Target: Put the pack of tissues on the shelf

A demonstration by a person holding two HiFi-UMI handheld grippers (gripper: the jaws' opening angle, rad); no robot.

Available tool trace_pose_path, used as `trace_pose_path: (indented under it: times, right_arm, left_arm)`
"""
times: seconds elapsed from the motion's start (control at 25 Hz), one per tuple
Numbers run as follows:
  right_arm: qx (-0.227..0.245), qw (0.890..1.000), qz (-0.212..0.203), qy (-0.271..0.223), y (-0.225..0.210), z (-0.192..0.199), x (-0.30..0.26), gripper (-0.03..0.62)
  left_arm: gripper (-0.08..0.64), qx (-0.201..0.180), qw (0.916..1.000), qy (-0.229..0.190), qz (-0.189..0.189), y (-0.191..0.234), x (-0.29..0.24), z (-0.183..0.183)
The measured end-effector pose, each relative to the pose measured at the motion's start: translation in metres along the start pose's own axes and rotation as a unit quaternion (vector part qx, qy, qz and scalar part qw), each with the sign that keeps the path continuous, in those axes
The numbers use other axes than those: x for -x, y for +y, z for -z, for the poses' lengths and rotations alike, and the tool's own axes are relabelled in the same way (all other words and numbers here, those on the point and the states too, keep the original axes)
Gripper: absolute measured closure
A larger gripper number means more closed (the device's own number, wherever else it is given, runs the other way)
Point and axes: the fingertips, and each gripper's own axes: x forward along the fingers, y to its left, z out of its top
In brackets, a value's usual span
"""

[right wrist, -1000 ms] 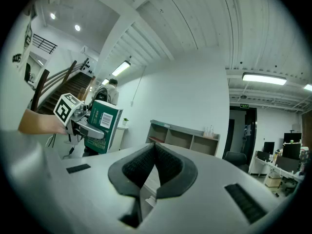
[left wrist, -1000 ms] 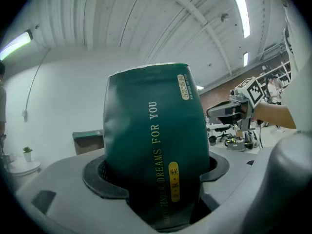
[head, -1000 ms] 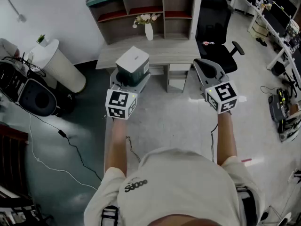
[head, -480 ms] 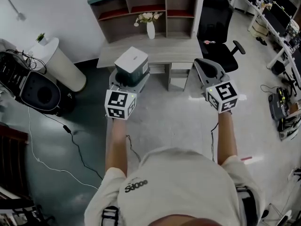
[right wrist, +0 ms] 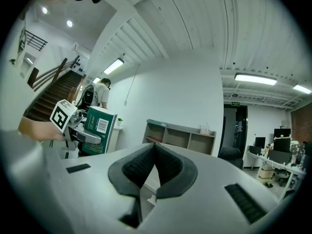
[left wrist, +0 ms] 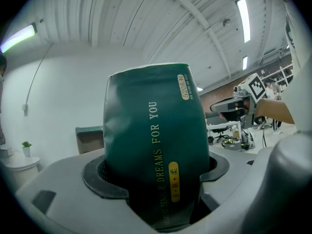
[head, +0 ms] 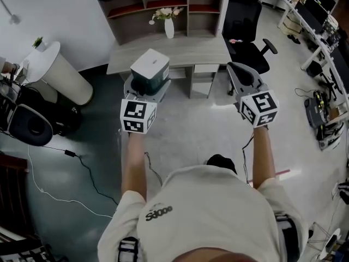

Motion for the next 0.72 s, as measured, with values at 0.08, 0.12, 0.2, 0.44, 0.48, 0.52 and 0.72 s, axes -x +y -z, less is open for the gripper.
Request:
trace_pose_path:
  times: [0.08,0.12,0.2,0.44,0.48,0.52,0.72]
  right_arm:
    - [-0.012,1.0,0.002,0.003,0.003,0.004,0.004,0.588]
    - [-0.016,1.0,0.003,0.006,0.003,0.006,0.005,0.588]
    - [-0.016,1.0,0.007,0.009,0.0,0.009,0.007,0.588]
    - [-0.012,1.0,0.017,0.012,-0.023,0.024,0.001,0.588]
    - [-0.013,1.0,0.019,0.011,-0.032,0.028,-0.003,0.588]
    - [-0.015,1.0,0.021,0.008,-0.041,0.032,-0.007,0.588]
    - [-0.053,0.998,0.014,-0.025,-0.091,0.042,-0.032,0.588]
  left_arm:
    - [0.152,0.006,0.9999,-0.004,0.009,-0.002,0.001,0.002]
    - [0.152,0.007,0.9999,-0.006,0.013,-0.004,0.0,0.002]
    - [0.152,0.003,0.9997,-0.008,0.021,-0.009,-0.004,0.002]
    - [0.152,0.007,0.9993,0.002,0.036,-0.019,-0.033,0.011]
    - [0.152,0.004,0.9993,0.005,0.037,-0.02,-0.041,0.013]
    - [0.152,0.002,0.9993,0.008,0.036,-0.02,-0.05,0.014]
    - [0.152,0.005,0.9995,0.026,0.014,-0.013,-0.096,0.018]
